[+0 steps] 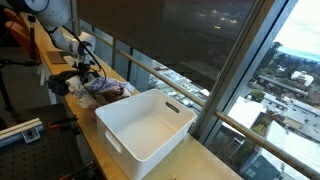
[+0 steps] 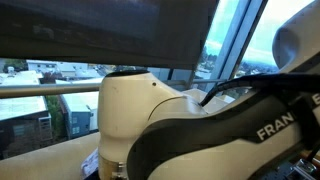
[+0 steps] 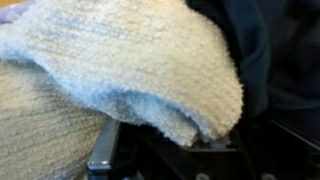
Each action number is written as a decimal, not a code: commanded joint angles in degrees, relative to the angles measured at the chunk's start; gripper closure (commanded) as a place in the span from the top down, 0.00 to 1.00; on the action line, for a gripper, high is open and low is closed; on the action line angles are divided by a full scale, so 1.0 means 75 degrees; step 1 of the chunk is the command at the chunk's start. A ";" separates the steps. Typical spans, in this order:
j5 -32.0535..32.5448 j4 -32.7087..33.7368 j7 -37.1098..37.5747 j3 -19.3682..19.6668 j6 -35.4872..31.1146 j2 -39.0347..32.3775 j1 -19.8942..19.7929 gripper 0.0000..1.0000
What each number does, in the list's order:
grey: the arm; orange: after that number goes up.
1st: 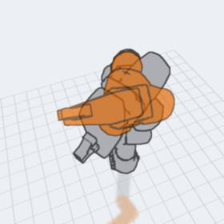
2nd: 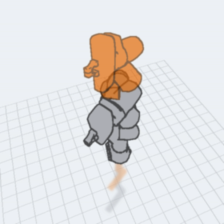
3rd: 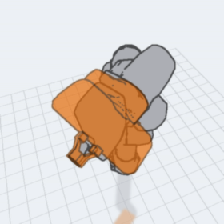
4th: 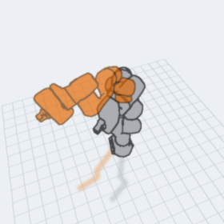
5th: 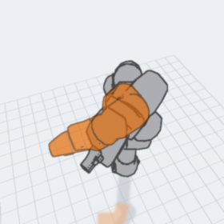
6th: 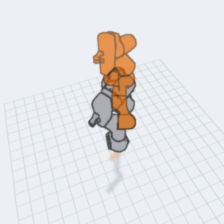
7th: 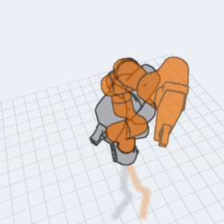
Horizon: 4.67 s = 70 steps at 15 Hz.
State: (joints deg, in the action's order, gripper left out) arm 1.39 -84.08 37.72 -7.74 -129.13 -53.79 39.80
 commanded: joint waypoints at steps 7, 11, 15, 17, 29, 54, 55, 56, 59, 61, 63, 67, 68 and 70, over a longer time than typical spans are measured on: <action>-0.0088 -0.0716 0.0231 0.0356 0.0170 0.1499 -0.0274 0.00; 0.0105 -0.1453 0.0674 0.0660 -0.0125 0.2804 -0.0414 0.00; 0.0213 -0.2244 0.1138 0.0739 -0.0078 0.4261 -0.0858 0.00; 0.0429 -0.2556 0.1449 0.0755 0.0024 0.4938 -0.1177 0.00; 0.0271 -0.2838 -0.0171 0.1073 0.1031 0.7224 -0.4528 0.00; -0.1104 0.1788 -0.3839 0.1622 0.2726 0.6152 -0.6058 0.00; -0.1167 0.2110 -0.3850 0.1618 0.2931 0.6203 -0.6053 0.00; -0.1241 0.2331 -0.3874 0.1612 0.3058 0.6236 -0.6066 0.00; -0.1387 0.2477 -0.3871 0.1596 0.3194 0.6292 -0.6024 0.00; -0.1518 0.2144 -0.3906 0.1581 0.3027 0.6330 -0.6021 0.00; -0.1712 0.1633 -0.3992 0.1563 0.2870 0.6388 -0.6027 0.00; -0.2022 0.0050 -0.4229 0.1427 0.2471 0.6650 -0.5902 0.00; -0.2062 -0.0298 -0.4272 0.1375 0.2395 0.6691 -0.5861 0.00; -0.2109 -0.0870 -0.4359 0.1272 0.2263 0.6776 -0.5762 0.00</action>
State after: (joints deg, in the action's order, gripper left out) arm -12.73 -83.04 6.90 2.83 -109.51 -6.31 -4.27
